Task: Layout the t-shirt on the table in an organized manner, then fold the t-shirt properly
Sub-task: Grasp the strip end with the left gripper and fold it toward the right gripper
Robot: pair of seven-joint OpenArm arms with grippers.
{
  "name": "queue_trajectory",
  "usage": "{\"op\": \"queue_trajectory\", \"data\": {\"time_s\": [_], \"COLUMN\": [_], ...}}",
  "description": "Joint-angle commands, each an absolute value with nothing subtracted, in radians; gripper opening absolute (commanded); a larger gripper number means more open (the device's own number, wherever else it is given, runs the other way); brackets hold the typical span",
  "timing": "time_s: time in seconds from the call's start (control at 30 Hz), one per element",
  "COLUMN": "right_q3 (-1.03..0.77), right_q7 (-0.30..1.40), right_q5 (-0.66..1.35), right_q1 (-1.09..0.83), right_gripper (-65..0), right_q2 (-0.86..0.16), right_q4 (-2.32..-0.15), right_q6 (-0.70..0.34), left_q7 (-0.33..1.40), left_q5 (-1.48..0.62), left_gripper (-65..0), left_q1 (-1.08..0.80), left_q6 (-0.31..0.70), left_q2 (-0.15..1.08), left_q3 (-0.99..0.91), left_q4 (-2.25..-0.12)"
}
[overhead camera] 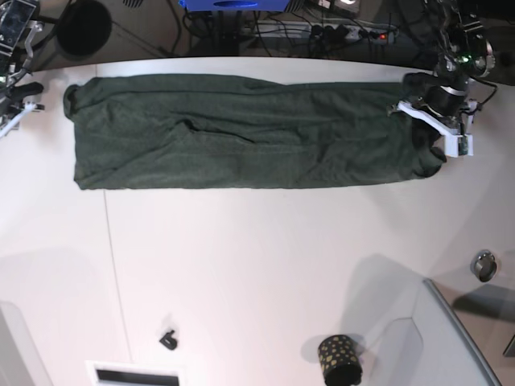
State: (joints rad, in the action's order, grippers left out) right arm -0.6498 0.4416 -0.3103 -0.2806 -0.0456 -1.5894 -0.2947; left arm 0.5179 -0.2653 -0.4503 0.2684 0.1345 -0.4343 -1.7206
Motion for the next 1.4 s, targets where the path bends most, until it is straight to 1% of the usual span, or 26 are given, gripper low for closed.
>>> {"op": "queue_trajectory", "data": {"time_s": [0.0,0.2,0.4,0.47,0.63,0.83,0.97,1.23,1.37], "right_q3": [-0.654,-0.656,-0.657,-0.656,-0.656,-0.656,-0.656,-0.661,-0.662], "right_q7": [0.424,0.424,0.424,0.424,0.424,0.424,0.424,0.424,0.424], "right_q5": [-0.311,-0.311,-0.311,-0.311,-0.311,-0.311,-0.311,-0.311,-0.311], "right_q1": [-0.278,-0.278,-0.285,-0.291,-0.291,-0.291,-0.291,-0.291,-0.291], "right_gripper": [-45.9,-45.9,-45.9,-45.9,-45.9,-45.9,-45.9,-45.9,-45.9], "right_q2": [-0.058,-0.058,-0.058,-0.058,-0.058,-0.058,-0.058,-0.058,-0.058], "right_q4": [-1.61,-1.61,-1.61,-1.61,-1.61,-1.61,-1.61,-1.61,-1.61], "right_q6": [-0.285,-0.285,-0.285,-0.285,-0.285,-0.285,-0.285,-0.285,-0.285], "left_q7": [0.503,0.503,0.504,0.527,0.65,0.705,0.766,0.774,0.771], "left_q5": [-0.243,0.048,0.168,0.173,0.165,0.165,0.17,0.171,0.171], "left_gripper": [-65.0,-65.0,-65.0,-65.0,-65.0,-65.0,-65.0,-65.0,-65.0], "left_q1": [-0.461,-0.466,-0.464,-0.456,-0.395,-0.329,-0.289,-0.252,-0.252], "left_q6": [0.275,0.275,0.275,0.275,0.275,0.275,0.275,0.274,0.274], "left_q2": [0.111,-0.012,-0.05,-0.054,-0.054,-0.056,-0.081,-0.093,-0.093], "left_q3": [-0.424,-0.311,-0.194,-0.156,-0.061,0.045,0.097,0.194,0.208], "left_q4": [-1.751,-1.802,-1.839,-1.844,-1.844,-1.834,-1.83,-1.738,-1.709]}}
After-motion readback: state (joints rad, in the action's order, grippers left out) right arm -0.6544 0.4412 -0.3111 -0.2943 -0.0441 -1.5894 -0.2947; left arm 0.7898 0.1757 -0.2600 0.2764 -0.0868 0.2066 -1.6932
